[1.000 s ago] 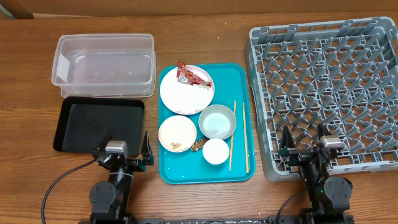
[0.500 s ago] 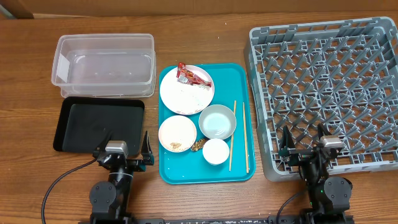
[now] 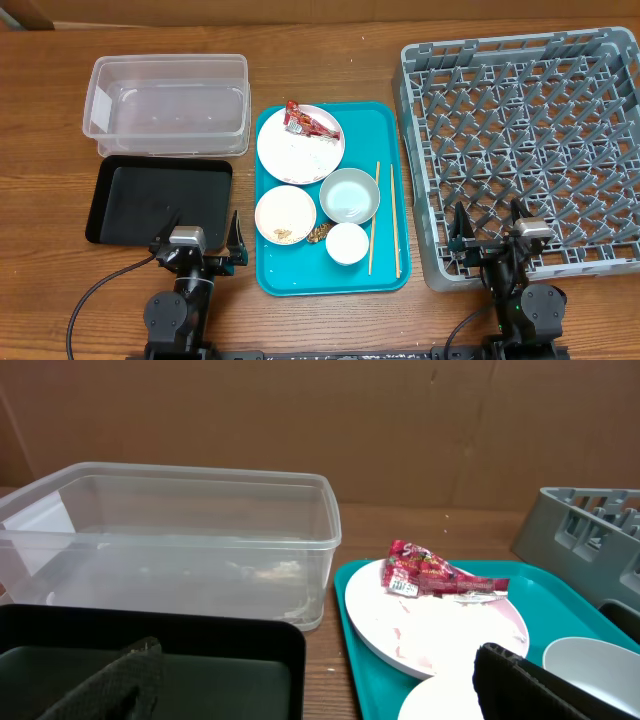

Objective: Sort waste into correct bins and load items into the dishwasher

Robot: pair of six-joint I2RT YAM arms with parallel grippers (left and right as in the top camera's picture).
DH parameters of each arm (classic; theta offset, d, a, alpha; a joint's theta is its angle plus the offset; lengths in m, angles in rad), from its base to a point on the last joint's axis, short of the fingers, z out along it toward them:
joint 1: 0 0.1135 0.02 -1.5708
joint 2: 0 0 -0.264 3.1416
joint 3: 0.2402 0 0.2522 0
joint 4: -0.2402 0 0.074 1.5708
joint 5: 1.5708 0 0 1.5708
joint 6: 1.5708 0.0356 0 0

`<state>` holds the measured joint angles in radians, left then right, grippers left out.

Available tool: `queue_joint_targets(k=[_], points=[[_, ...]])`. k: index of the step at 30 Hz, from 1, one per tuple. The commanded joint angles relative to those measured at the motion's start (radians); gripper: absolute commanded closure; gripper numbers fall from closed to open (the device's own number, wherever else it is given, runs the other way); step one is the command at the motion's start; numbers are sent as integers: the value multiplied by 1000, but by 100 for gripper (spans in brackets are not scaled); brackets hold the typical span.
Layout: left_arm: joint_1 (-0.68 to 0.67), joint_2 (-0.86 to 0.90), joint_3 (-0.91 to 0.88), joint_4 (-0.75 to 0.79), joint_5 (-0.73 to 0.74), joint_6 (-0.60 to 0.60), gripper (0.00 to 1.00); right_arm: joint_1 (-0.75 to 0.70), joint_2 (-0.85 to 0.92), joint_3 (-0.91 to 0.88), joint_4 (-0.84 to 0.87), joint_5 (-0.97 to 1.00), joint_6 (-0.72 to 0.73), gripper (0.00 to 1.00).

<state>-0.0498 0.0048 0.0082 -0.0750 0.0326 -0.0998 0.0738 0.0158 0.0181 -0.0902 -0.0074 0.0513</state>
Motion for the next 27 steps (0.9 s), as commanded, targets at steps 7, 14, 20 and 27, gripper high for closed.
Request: queue_joint_targets(k=[7, 14, 20, 27], points=[[4, 0, 1, 35, -10, -85, 0, 3, -7, -3, 6, 7, 119, 0], [4, 43, 76, 5, -7, -87, 0, 3, 44, 108, -49, 6, 167, 0], [4, 269, 248, -91, -7, -55, 0, 3, 196, 303, -233, 6, 171, 0], [3, 678, 570, -220, 58, -23, 0, 3, 459, 578, -455, -64, 171, 0]])
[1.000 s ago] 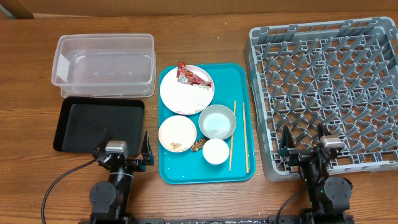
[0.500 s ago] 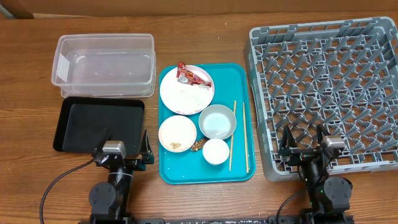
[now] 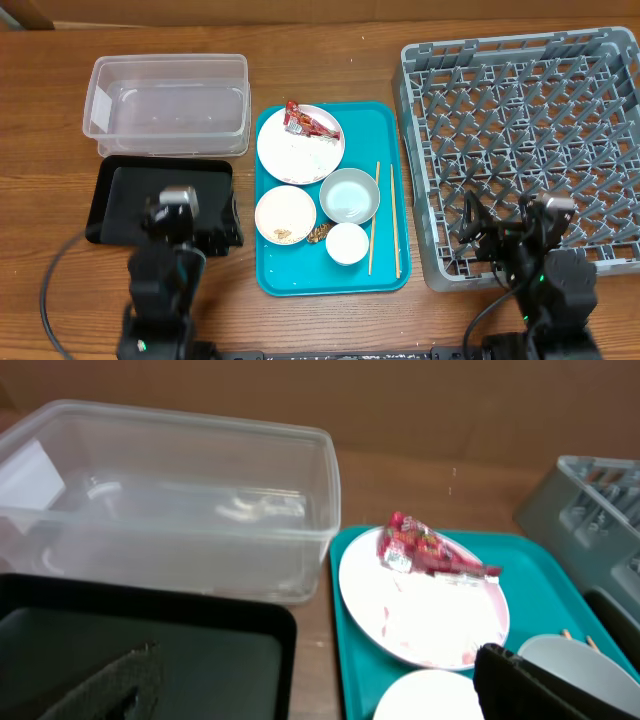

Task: Sort waste into correct bins and load items into the dishwasher
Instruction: 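Reach the left gripper to the white plate and grasp the tissue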

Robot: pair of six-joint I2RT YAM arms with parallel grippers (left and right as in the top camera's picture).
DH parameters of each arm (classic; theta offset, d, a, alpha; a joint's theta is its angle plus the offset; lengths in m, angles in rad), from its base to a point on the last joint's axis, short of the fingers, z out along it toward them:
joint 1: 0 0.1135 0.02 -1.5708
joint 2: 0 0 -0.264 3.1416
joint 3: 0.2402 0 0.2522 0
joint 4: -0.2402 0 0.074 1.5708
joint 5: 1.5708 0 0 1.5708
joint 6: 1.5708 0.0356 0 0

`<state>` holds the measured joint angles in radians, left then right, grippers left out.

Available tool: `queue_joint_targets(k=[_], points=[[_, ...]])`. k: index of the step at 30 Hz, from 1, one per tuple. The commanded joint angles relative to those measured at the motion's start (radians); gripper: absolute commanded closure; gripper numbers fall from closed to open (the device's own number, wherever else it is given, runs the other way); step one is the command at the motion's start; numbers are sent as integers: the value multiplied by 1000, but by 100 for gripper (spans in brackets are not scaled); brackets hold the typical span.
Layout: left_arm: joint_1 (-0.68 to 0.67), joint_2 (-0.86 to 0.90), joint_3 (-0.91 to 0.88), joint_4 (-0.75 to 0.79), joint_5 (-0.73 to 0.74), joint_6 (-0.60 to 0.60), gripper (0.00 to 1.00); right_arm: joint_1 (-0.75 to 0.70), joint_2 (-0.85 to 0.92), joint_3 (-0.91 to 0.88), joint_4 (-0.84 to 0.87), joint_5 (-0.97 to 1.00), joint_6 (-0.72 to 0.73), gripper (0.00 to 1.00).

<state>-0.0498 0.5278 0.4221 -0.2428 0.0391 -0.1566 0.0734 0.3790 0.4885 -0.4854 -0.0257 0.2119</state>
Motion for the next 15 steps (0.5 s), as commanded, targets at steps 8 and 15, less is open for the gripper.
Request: queue_joint_targets(k=[8, 15], points=[[3, 555, 651, -571, 96, 49, 0, 4, 412, 389, -395, -53, 9, 0], [4, 703, 840, -826, 100, 31, 0, 4, 578, 516, -522, -55, 2, 0]])
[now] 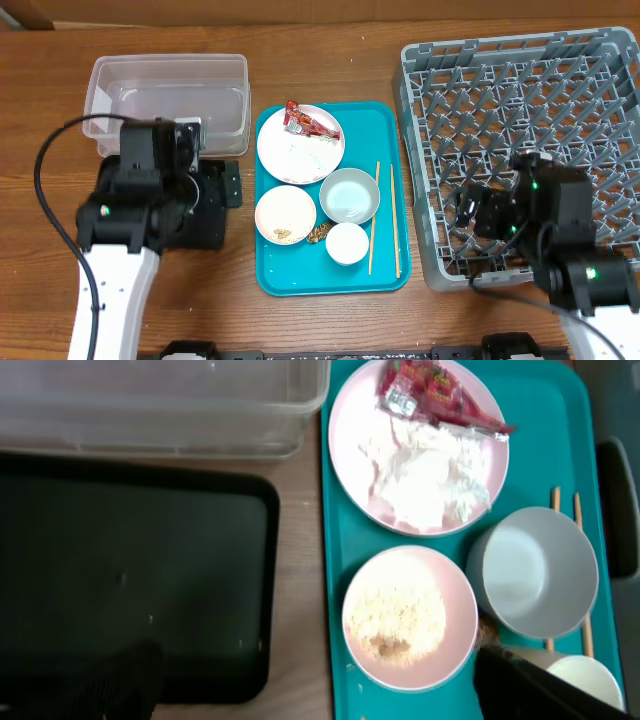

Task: Sort waste into correct bins and load items into the dishwasher
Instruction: 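Reach the left gripper to the white plate and grasp the tissue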

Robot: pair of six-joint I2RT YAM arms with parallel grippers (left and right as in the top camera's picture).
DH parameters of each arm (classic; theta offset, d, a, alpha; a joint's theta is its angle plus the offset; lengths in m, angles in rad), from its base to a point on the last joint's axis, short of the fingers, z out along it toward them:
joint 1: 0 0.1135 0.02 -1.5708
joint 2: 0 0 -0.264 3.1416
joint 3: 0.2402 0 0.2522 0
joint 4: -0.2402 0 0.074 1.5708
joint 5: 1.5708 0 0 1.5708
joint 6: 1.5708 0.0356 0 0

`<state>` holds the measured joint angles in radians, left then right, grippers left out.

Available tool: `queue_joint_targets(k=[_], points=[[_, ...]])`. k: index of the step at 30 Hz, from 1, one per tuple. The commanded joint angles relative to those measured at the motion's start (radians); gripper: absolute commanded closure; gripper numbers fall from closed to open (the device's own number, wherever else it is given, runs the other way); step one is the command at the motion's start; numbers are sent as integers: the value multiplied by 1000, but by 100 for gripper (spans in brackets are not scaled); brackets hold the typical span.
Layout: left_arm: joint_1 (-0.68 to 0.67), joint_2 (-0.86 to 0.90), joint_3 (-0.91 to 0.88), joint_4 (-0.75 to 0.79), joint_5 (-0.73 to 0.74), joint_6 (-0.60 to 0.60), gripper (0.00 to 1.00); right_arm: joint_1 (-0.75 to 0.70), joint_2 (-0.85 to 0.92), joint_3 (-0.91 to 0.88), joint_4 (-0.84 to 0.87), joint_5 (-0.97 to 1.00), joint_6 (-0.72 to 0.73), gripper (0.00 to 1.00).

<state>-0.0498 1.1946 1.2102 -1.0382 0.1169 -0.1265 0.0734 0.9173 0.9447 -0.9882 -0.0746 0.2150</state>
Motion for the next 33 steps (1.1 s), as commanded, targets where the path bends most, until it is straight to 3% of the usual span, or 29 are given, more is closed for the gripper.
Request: queue_joint_targets(k=[1, 9, 19, 26, 33], points=[[4, 43, 52, -34, 41, -11, 0, 4, 55, 71, -30, -6, -2, 0], [-5, 58, 52, 108, 171, -35, 0, 4, 67, 85, -55, -6, -2, 0], [-209, 260, 63, 377, -10, -27, 4, 4, 67, 85, -55, -6, -1, 0], [-312, 475, 63, 514, -21, -27, 6, 4, 67, 85, -58, -6, -1, 0], [-344, 648, 63, 587, -46, -30, 16, 4, 67, 85, -62, -6, -1, 0]])
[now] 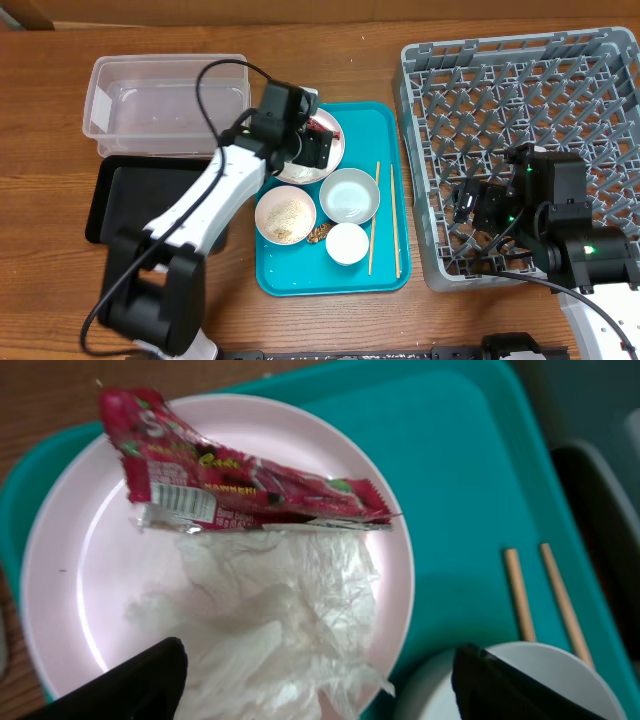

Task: Sort waste into correct bins and load items into the dishwasher
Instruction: 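Reach the left gripper to the white plate and grasp the tissue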

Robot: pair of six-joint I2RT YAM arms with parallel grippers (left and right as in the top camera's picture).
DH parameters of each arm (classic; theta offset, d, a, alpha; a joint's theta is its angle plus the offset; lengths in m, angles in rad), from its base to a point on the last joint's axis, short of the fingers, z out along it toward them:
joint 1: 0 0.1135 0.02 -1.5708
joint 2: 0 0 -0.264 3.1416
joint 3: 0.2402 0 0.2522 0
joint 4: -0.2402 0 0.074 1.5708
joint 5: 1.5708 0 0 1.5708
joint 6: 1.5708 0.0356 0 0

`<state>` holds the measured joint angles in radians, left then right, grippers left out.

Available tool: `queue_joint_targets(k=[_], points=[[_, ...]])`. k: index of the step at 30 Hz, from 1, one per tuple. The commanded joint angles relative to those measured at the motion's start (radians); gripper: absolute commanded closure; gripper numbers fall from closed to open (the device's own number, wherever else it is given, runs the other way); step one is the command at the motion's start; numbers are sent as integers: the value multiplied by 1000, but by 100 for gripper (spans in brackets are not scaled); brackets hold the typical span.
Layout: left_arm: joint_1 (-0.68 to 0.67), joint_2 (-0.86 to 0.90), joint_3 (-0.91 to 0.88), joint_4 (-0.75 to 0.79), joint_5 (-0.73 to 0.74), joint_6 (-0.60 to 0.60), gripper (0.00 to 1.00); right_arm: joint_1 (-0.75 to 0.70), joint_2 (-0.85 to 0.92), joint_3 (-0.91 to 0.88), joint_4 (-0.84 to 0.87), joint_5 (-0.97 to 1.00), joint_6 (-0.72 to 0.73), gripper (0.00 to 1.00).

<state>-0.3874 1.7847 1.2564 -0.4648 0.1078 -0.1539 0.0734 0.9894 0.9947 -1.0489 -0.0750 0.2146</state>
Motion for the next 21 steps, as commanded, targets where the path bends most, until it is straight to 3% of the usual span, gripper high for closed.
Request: queue_joint_targets(k=[1, 6, 8, 11, 15, 21], points=[[-6, 79, 16, 14, -38, -8, 17, 4, -5, 35, -4, -5, -1, 0], [-6, 146, 16, 7, -37, -8, 29, 4, -5, 35, -9, -5, -1, 0], [-6, 154, 16, 6, -37, -11, 47, 4, -5, 35, -9, -5, -1, 0], [-6, 154, 16, 0, -37, -11, 63, 4, -5, 35, -9, -5, -1, 0], [-6, 154, 16, -14, -37, -11, 96, 4, -5, 35, -9, -5, -1, 0], [-3, 126, 34, -52, -40, -11, 96, 4, -5, 35, -10, -5, -1, 0]])
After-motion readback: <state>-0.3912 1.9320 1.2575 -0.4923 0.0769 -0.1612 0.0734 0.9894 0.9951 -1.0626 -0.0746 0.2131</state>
